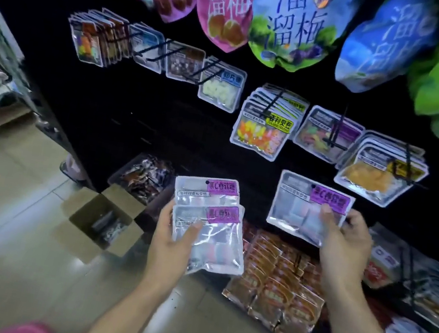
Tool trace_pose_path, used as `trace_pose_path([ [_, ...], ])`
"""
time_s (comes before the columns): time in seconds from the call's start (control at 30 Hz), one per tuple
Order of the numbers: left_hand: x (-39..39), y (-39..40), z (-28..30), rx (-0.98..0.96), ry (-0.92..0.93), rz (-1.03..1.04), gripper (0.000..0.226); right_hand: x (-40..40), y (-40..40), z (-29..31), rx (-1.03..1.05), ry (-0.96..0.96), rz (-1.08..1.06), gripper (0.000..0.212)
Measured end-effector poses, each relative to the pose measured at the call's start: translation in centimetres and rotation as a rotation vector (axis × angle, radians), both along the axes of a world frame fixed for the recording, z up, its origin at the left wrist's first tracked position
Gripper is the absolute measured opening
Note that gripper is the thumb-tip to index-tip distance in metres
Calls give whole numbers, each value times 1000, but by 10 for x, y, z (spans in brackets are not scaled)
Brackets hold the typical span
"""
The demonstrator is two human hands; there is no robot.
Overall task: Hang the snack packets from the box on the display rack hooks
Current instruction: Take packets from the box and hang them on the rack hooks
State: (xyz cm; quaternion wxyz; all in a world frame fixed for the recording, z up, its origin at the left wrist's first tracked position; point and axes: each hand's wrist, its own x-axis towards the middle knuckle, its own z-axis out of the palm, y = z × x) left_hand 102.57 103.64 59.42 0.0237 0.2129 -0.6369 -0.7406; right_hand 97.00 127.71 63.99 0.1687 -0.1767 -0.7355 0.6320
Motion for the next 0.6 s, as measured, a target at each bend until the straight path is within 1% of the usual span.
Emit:
trace_pose_path([
  [0.07,-1,25,1,-16,28,-85,45,9,41,-6,109,20,-48,14],
  [0.13,-1,53,1,-38,55,-143,42,14,84,-17,157,-2,-69,11],
  [0.2,0,83,3,-39,61,-175,41,18,121,-21,139,-16,-97,9],
  [0.3,3,138,8,-29,42,-203,42,21,170,-12,132,-2,-126,17],
  [0.4,7,190,14,3,56,-236,40,17,209,5,120,52,-80,15],
  [0.5,10,227,13,22,31,-204,27,10,234,22,96,123,-47,25],
  [0.6,16,251,18,33,22,-186,27,3,248,29,97,122,15,22],
])
